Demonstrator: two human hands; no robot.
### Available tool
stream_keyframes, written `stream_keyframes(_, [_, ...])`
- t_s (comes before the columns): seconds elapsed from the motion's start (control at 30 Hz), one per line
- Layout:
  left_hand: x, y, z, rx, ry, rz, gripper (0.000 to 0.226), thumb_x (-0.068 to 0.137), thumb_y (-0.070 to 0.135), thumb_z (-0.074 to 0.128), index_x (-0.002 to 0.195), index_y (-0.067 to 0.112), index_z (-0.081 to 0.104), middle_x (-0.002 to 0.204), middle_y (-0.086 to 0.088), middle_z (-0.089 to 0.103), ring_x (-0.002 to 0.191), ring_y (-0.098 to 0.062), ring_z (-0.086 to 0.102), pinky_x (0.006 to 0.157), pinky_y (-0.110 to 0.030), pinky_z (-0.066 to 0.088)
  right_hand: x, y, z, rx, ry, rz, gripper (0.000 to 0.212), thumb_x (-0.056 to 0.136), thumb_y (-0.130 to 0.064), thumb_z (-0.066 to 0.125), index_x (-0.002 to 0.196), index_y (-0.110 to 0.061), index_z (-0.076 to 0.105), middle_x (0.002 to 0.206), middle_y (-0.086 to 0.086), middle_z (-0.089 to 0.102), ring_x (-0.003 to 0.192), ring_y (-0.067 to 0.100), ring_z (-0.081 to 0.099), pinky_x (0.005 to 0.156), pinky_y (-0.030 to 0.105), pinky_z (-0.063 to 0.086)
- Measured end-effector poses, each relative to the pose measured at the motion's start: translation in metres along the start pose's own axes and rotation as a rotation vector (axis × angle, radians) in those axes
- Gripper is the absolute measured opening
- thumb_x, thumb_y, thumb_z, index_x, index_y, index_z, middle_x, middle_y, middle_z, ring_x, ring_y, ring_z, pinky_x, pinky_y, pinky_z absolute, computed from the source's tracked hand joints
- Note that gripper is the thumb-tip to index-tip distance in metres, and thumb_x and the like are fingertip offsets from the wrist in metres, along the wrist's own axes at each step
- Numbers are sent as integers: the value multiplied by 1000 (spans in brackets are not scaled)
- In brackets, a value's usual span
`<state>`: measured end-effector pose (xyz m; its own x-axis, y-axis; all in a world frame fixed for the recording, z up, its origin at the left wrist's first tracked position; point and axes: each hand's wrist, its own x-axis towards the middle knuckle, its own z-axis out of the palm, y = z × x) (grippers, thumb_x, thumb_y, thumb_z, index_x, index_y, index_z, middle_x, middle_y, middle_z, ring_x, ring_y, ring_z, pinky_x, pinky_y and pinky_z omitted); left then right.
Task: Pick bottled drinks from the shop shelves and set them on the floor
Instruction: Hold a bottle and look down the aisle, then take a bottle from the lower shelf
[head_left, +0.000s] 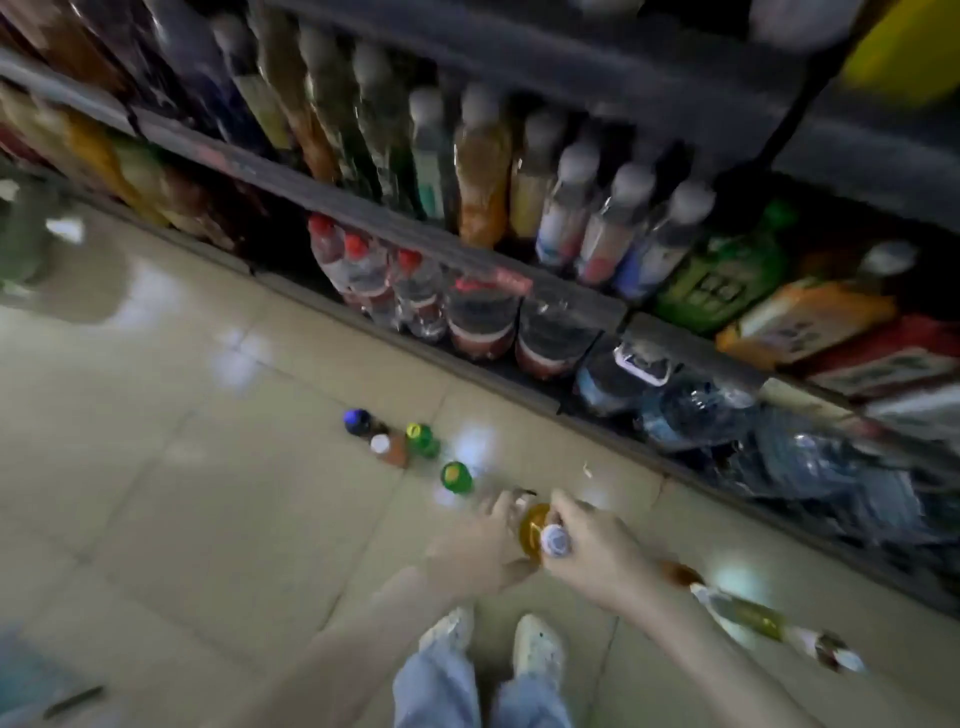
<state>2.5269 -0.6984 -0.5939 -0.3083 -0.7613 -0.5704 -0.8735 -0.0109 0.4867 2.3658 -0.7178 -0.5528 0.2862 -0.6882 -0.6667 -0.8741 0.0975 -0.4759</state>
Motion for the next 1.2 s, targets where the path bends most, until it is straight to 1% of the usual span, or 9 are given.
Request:
stream_keyframes(0.07, [35, -42, 54, -23, -106, -49, 71, 94, 35, 54, 150, 12, 18, 143, -12, 37, 124, -29, 47, 96, -35, 34, 61, 24, 64, -92, -79, 14, 33, 87, -20, 55, 118, -19, 45, 108, 11, 63, 99, 33, 61, 65, 31, 39])
stream_keyframes(0.13, [66, -84, 108, -58, -186, -141, 72, 94, 31, 55, 150, 11, 15, 145, -14, 36, 126, -33, 45, 98, -38, 37, 118, 51, 120, -122, -99, 17, 44, 89, -20, 57, 130, -16, 40, 115, 14, 61, 106, 34, 60, 69, 32, 42])
stream_keyframes(0.33, [123, -166, 225, -158, -218, -314, 61, 96, 23, 50, 149, 15, 19, 142, -13, 40, 122, -34, 48, 92, -39, 42, 235, 119, 244, -111, -128, 81, 45, 91, -17, 58, 131, -11, 37, 120, 16, 57, 110, 34, 57, 68, 32, 37])
stream_keyframes(0.53, [146, -182, 240, -166, -142, -368, 59, 97, 22, 48, 149, 17, 21, 138, -12, 44, 116, -34, 53, 88, -40, 45, 269, 130, 272, -155, -5, 87, 39, 96, -17, 52, 132, -12, 37, 125, 14, 52, 113, 33, 53, 66, 34, 37])
stream_keyframes(0.63, [144, -169, 214, -164, -118, -384, 56, 97, 22, 47, 148, 16, 23, 139, -12, 44, 118, -33, 52, 88, -39, 43, 258, 122, 252, -231, -40, 144, 38, 100, -17, 44, 137, -14, 34, 135, 10, 47, 119, 30, 52, 75, 35, 46])
stream_keyframes(0.8, [118, -113, 134, -162, -32, -354, 51, 97, 20, 46, 145, 15, 29, 135, -11, 45, 116, -32, 52, 84, -38, 43, 184, 95, 182, -156, -123, 195, 57, 98, -21, 46, 149, -22, 20, 138, 7, 47, 120, 28, 53, 86, 37, 46])
stream_keyframes(1.0, [76, 7, 5, -122, -1, -161, 40, 96, 23, 47, 136, 17, 39, 133, -10, 49, 111, -32, 55, 83, -34, 43, 63, 60, 40, 127, 199, 197, 39, 97, -26, 49, 135, -21, 42, 136, 4, 50, 122, 24, 50, 88, 36, 46])
stream_keyframes(1.1, [54, 81, -56, -80, -8, -24, 44, 97, 28, 46, 139, 24, 37, 135, -5, 50, 113, -28, 55, 84, -30, 41, -6, 50, -34, 239, 348, 195, 40, 96, -27, 52, 135, -23, 44, 137, -1, 49, 119, 16, 53, 91, 31, 47])
stream_keyframes(1.2, [26, 162, -104, -13, 28, 143, 44, 96, 30, 46, 139, 26, 37, 133, -6, 53, 116, -26, 54, 87, -30, 41, -81, 40, -95, 334, 501, 198, 39, 94, -28, 56, 132, -22, 47, 128, -1, 56, 111, 17, 58, 88, 28, 47])
